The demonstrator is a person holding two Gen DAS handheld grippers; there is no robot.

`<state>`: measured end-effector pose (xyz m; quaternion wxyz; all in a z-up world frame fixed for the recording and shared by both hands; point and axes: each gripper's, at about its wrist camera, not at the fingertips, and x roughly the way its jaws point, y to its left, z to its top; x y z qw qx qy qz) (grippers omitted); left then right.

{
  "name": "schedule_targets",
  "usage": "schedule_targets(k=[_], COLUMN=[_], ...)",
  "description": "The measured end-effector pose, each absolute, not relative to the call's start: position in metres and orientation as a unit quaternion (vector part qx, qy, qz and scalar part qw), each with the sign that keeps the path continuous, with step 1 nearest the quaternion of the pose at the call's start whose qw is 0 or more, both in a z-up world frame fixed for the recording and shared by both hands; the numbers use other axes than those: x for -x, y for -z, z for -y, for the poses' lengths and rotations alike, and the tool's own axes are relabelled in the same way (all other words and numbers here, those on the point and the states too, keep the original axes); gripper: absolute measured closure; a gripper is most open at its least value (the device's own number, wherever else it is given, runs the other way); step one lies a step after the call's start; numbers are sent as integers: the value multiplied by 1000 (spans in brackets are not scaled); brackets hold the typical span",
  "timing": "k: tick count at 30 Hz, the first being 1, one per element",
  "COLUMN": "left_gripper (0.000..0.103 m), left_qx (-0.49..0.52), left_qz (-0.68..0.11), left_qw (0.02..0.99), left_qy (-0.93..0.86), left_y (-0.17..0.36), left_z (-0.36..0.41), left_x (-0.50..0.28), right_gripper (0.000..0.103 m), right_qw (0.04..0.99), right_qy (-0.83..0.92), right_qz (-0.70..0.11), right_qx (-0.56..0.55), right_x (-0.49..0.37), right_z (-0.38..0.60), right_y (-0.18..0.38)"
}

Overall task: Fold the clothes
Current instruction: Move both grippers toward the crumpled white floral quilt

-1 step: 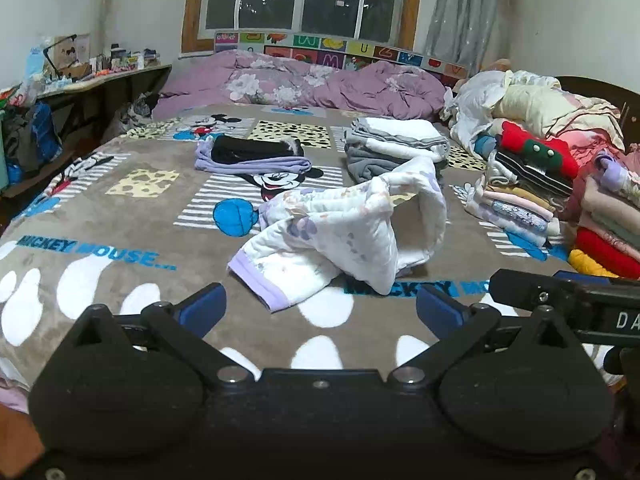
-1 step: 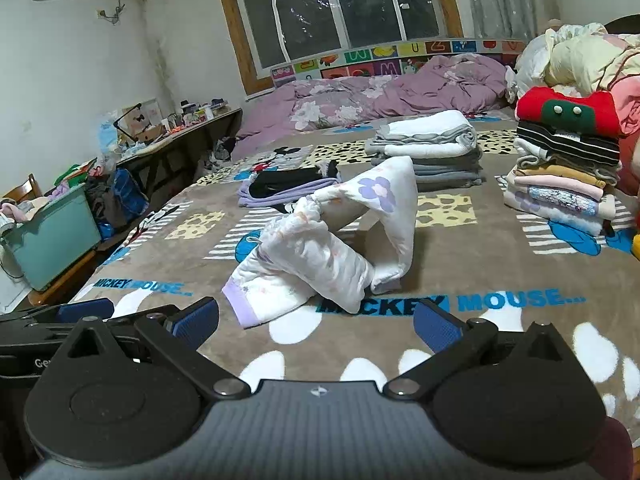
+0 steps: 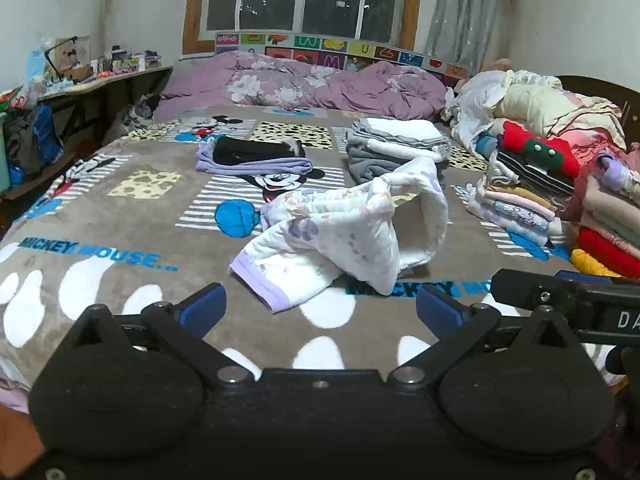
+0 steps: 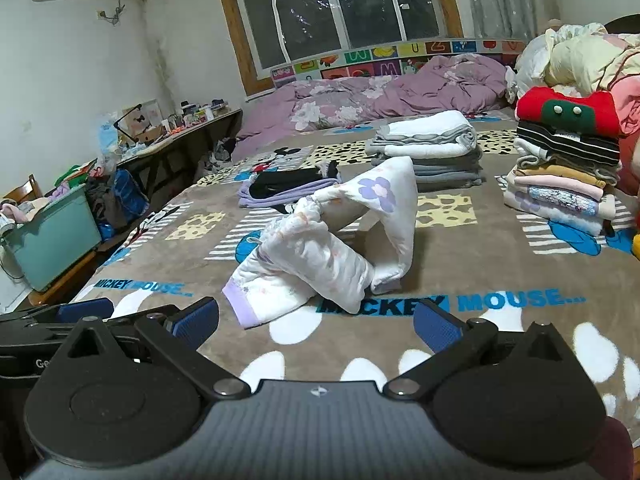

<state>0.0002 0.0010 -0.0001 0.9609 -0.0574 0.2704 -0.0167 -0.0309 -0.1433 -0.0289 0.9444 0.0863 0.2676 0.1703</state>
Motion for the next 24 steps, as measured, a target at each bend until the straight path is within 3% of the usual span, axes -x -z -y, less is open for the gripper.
schedule_targets(k=[24], left_gripper=[0], left_qx=[40], left_qz=[-255], left_qw=[966], left_qy=[3], left_y=[-2], left_z=[2], left_x=[6], right_gripper=[0], right_qw=[943], right_qy=[-187], right_qz=[-260], right_qx=[-94], right_x=[36], right_z=[142], right_y=[28])
